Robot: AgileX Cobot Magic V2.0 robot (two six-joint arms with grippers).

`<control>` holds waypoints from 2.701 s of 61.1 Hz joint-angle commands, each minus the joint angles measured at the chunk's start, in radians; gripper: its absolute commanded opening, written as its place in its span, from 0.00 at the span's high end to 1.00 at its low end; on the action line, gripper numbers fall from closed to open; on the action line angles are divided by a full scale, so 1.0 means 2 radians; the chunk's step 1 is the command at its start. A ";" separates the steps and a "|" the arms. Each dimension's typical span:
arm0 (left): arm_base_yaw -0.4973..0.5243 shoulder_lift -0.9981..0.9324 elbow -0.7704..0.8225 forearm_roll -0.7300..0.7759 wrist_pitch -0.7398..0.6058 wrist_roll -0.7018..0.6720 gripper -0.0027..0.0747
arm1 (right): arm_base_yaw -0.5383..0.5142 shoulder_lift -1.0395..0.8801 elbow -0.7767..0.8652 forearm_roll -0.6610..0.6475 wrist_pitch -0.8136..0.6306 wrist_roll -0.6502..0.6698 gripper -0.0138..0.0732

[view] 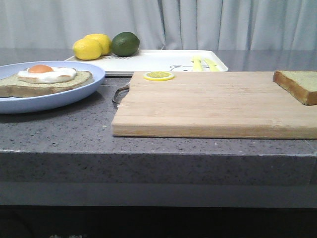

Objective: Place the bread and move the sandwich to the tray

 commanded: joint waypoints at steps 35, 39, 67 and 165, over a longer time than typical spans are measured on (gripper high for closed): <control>-0.002 -0.011 0.001 -0.002 -0.041 -0.005 0.99 | -0.004 -0.009 -0.001 -0.005 -0.042 -0.005 0.92; -0.002 -0.011 0.001 -0.002 -0.041 -0.005 0.99 | -0.004 -0.009 -0.001 -0.005 -0.045 -0.005 0.92; -0.002 -0.008 -0.083 -0.037 -0.036 -0.005 0.99 | -0.004 -0.008 -0.089 0.015 0.022 -0.004 0.92; -0.002 0.276 -0.369 -0.016 0.232 -0.001 0.33 | -0.004 0.255 -0.355 0.002 0.311 -0.012 0.14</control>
